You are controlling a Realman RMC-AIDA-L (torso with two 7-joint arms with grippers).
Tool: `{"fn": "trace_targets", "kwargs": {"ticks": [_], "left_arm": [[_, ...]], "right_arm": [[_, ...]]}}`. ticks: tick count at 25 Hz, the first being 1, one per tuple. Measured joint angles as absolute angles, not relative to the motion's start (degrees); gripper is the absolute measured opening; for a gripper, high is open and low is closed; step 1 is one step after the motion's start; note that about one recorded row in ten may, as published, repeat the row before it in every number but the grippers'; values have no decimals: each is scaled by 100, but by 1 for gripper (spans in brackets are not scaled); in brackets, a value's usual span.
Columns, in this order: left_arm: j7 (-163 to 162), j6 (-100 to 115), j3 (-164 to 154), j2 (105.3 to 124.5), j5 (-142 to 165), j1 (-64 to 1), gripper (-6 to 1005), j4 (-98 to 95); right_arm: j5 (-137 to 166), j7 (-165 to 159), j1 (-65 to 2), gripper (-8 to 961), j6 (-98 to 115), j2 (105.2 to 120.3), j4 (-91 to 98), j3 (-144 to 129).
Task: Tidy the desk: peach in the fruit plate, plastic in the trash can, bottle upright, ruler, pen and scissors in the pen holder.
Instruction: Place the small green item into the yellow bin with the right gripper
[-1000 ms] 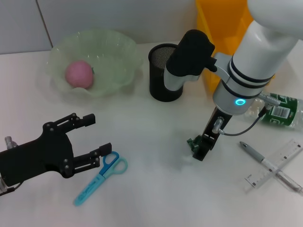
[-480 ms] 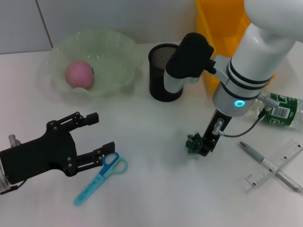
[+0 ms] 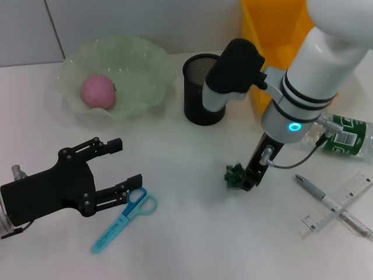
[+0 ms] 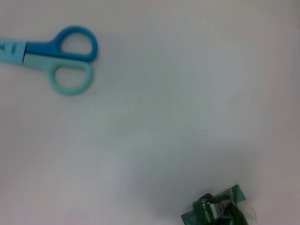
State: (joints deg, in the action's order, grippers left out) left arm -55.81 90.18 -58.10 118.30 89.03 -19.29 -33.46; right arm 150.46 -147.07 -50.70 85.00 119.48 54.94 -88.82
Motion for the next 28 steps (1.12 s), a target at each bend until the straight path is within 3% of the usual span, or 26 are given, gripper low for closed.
{"fn": "trace_targets", "kwargs": {"ticks": [16,21,28], "left_arm": [[-5581,9013,-5809,11830,8912,-1994,788,-3349],[-5581,9010,-5810,11830,8916,-2008,788,-3328],[-5581,8987,-5809,11818,8921,-2046,788,-3219]], "right_arm": [[16039,-14677,-4807,373,8783,11881,7266,-6988],[16369,-14483,-4843,388,8330,11692,7425,-6060],[16707,-14468,-4799,410,7612,11624,7192,-5971]]}}
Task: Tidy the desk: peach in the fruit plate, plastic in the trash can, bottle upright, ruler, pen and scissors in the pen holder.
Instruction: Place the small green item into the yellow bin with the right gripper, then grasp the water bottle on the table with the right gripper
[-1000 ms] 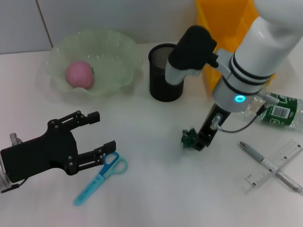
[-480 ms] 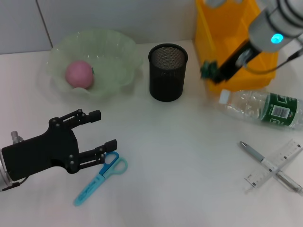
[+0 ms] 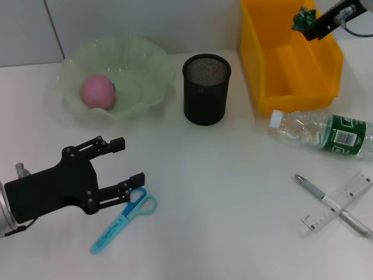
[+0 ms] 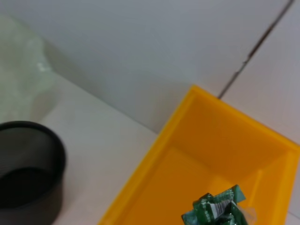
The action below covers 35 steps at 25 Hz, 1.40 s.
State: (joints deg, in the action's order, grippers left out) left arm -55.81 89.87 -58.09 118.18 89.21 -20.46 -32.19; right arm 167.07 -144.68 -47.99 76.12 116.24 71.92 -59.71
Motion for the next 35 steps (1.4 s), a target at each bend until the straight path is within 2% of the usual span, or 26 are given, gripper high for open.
{"fn": "trace_targets", "kwargs": {"ticks": [4,12,16,23,35], "left_arm": [[-5581,8928,-5809,11812,8921,-2052,788,-3200],[-5581,8928,-5860,11821,8921,-2070,788,-3202],[-5581,8938,-5870,11821,8920,-2069,788,-3204],[-5581,8952,-5880,11814,8920,-2056,787,-3208],[-5581,8930,-5880,11812,8921,-2063,787,-3208]], "right_arm": [[16725,-14461,-4819,422,6739,11649,6542,-6082],[16720,-14429,-4888,447,6308,11732,6281,-6191],[16567,-14350,-4895,624,6756,11739,6607,-6141],[15810,-13883,-4847,843,9236,11524,7755,-5873],[16148,-12926,-4455,838,10248,11467,8074,-5606]]}}
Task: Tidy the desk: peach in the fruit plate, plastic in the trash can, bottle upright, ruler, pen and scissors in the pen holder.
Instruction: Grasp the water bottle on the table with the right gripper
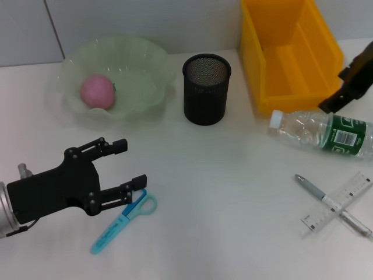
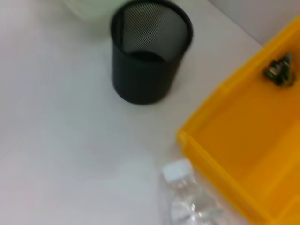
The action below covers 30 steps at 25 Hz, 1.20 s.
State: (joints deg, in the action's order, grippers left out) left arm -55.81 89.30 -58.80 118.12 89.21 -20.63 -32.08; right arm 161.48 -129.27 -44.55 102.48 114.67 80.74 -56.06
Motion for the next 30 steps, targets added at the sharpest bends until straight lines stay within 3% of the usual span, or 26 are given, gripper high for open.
{"fn": "trace_targets", "kwargs": {"ticks": [9,24,30], "left_arm": [[-5607,8929,-5880,11812,8920,-2091,787,-3208],[-5616,8921,-5880,11813,8920,-2085,787,-3208],[-5616,8920,-5880,11812,8920,-2076,787,-3208]], "right_arm": [[16729,-12674,-4603,838,9736,11448,7060,-5888],[16744,-12969,-4624,839,8867,11217,5961,-6601],[16744,-13036,-4668,838,8509,11190,5512,-6764]]}}
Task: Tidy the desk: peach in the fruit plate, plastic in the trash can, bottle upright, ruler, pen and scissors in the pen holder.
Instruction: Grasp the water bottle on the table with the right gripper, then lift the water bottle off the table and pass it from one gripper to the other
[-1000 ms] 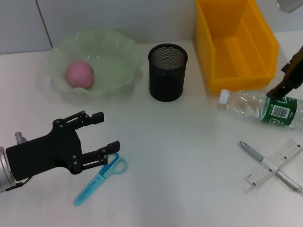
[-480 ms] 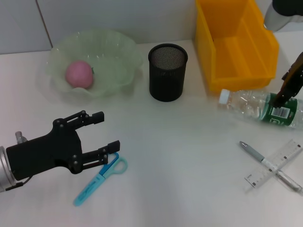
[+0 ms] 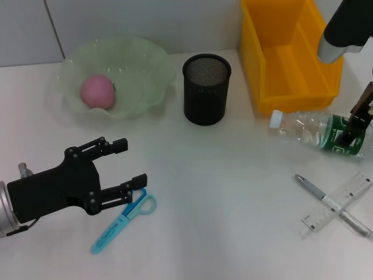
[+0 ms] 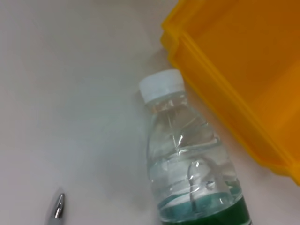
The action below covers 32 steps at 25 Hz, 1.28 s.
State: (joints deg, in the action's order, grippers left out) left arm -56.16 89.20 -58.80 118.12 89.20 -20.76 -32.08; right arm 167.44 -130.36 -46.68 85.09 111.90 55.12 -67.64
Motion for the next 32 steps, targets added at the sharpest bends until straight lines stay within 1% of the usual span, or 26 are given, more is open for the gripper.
{"fn": "trace_targets", "kwargs": {"ticks": [13,18,32], "left_arm": [[-5625,8920,-5930,11812,8920,-2108,787,-3208],[-5625,8921,-5943,11812,8921,-2110,787,-3208],[-5625,8921,-5950,11812,8921,-2116,787,-3208]], "right_arm": [[16736,-13041,-4929,841,7793,11238,4560,-6768],[16733,-13015,-4979,842,7713,11301,4470,-6768],[16732,-12995,-4985,840,7682,11351,4386,-6785]]}}
